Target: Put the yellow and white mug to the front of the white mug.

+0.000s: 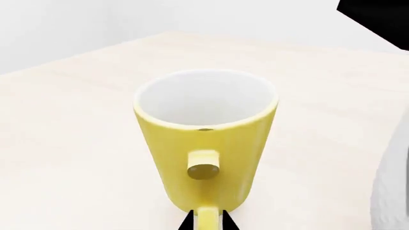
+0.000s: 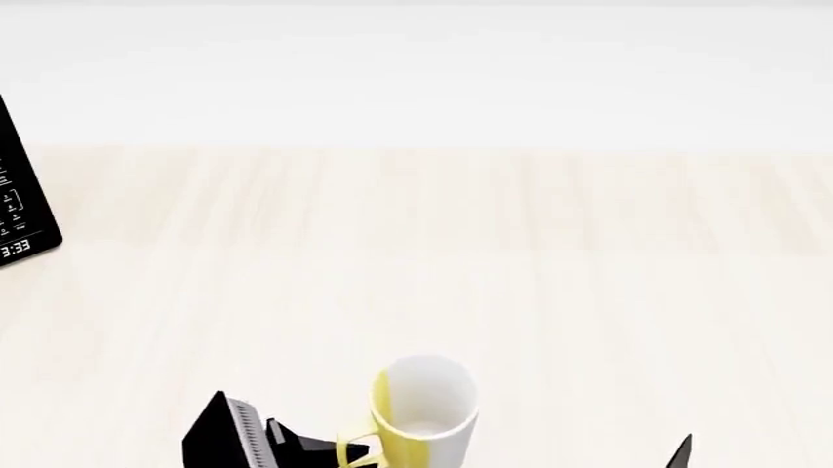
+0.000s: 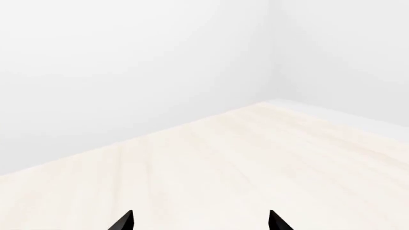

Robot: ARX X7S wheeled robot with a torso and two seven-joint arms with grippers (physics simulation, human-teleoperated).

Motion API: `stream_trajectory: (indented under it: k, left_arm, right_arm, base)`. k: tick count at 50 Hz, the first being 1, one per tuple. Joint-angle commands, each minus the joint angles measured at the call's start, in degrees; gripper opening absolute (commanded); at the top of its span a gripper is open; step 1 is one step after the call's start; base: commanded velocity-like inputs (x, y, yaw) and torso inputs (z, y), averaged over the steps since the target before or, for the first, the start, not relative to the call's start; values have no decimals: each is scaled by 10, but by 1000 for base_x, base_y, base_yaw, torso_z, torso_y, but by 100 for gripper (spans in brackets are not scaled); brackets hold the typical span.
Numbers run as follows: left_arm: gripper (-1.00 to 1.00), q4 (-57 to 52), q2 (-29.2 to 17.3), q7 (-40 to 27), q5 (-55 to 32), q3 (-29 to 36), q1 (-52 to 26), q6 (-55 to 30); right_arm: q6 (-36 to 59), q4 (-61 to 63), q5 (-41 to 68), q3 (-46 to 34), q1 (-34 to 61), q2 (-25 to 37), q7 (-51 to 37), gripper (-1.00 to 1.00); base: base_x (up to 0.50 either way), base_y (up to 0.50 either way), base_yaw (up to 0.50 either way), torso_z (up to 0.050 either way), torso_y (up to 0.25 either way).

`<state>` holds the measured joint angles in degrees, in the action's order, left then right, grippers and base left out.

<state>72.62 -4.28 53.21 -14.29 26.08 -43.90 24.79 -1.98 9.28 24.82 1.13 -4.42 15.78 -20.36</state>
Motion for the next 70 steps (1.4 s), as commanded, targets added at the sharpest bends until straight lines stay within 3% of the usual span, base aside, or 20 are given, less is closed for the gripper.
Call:
stream_trajectory:
  k: [1,19,70]
  left_arm:
    - [-100,-47,-3,17,-8,-11,16,-17]
    - [-100,19,11,25,-4,-11,-2,23]
    - [-100,23,18,-27,129,-86,20,-9]
  right_arm:
    - [-1,-2,1,-3,1,1,-2,100]
    - [-3,-2,3,-5,1,4,-4,100]
    - [-8,3,8,-12,-3,11,-10,100]
  base:
    - [0,0,0,0,0]
    - [0,0,0,0,0]
    - [0,0,0,0,0]
